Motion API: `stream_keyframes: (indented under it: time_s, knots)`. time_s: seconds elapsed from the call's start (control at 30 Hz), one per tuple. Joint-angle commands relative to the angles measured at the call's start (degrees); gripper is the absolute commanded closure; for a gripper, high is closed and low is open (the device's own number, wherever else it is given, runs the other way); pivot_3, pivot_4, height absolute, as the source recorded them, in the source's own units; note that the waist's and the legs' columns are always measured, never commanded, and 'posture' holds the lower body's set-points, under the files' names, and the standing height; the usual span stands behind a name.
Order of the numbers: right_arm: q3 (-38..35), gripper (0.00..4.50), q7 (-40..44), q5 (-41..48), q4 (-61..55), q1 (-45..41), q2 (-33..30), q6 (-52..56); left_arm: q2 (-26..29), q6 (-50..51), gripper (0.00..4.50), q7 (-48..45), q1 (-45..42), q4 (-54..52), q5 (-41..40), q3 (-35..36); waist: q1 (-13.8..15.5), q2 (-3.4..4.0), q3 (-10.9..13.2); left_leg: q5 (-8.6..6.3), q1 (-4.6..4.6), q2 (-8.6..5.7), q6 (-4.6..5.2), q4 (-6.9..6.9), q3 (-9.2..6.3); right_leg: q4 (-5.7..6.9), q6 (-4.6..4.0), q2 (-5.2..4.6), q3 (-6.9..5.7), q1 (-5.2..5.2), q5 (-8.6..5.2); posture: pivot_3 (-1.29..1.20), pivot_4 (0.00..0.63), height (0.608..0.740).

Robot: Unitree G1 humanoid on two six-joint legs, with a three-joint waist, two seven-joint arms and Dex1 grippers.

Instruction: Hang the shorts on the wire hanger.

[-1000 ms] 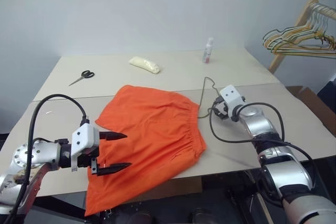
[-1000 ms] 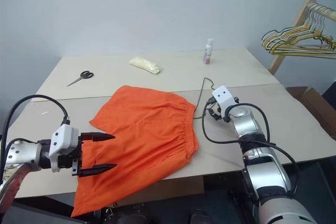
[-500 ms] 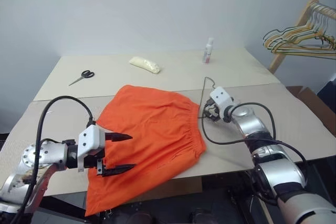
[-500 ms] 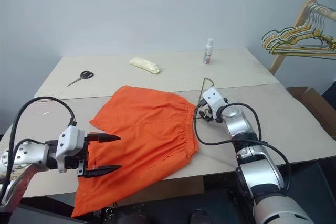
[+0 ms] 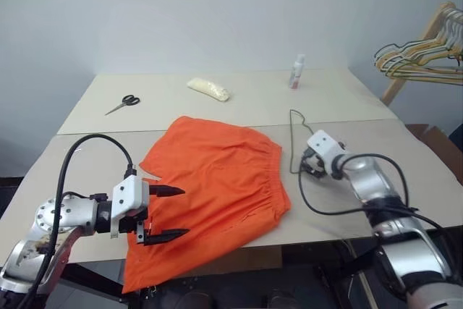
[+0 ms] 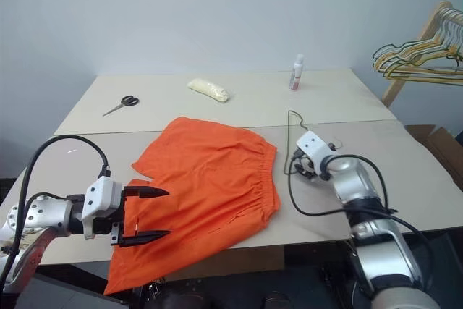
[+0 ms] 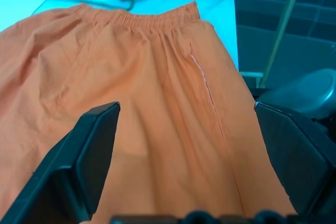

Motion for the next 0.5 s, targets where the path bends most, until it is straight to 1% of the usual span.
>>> stream_keyframes:
  time_s: [0.03,0.07,0.13,0.2,0.27,0.37,0.5]
  knots:
    - [-1.39,0.0,4.48,0.96,-7.73,3.58,-3.89,5.16,0.58,-1.15,0.05,-0.1,-0.99,-0.36,0.44,0.02,-0.08,-0.01,-0.01,0.0,0.02,0.0,0.0,0.0,0.01,0.01,0.0,0.01,0.01,0.02,0.0,0.17,0.0,0.74]
    - [-1.71,0.0,6.11,1.23,-10.86,4.83,-5.72,5.94,0.57,-1.2,0.05,-0.16,-1.28,-0.17,0.46,-0.06,-0.1,0.0,-0.01,0.0,0.06,0.01,0.0,0.0,0.02,0.02,0.01,0.02,0.01,0.06,0.0,0.17,0.0,0.74]
    - [-4.99,0.0,7.03,4.06,-16.0,5.32,-6.42,9.8,0.19,-1.3,0.05,0.04,-1.96,0.05,0.15,0.03,-0.09,0.02,0.0,0.0,0.06,0.01,0.01,0.0,0.01,0.02,0.02,0.04,0.0,0.06,-0.01,0.16,0.0,0.74]
    - [-9.11,0.0,6.83,8.54,-19.55,3.55,-4.35,16.16,-1.15,-0.88,0.05,0.71,-3.21,0.1,-1.56,0.47,-0.5,0.03,0.01,-0.01,0.03,0.02,0.02,0.01,0.02,0.02,0.02,0.07,0.01,0.02,-0.01,0.16,0.0,0.74]
    - [-12.36,0.0,6.02,12.69,-21.07,1.21,-1.1,21.41,-3.08,1.02,0.05,1.51,-4.86,-0.54,-5.29,1.15,-1.1,0.03,0.01,-0.01,0.04,0.09,0.02,0.01,0.05,0.04,0.02,0.11,0.06,0.02,0.0,0.15,0.0,0.74]
    - [-13.85,0.0,4.37,15.19,-19.1,-1.01,2.6,23.89,-4.81,2.78,0.05,1.69,-6.38,-1.77,-8.82,0.95,-1.5,0.02,0.0,-0.01,0.09,0.19,0.02,0.0,0.09,0.05,0.02,0.19,0.09,0.01,0.01,0.15,0.0,0.74]
    - [-12.83,0.0,-0.41,13.63,-12.28,-3.14,5.85,20.54,-5.81,3.48,0.05,2.5,-7.26,-2.87,-9.27,-0.5,-1.08,0.02,0.0,0.0,0.01,0.17,0.01,0.01,0.07,0.01,0.02,0.15,0.04,-0.02,0.01,0.15,0.0,0.74]
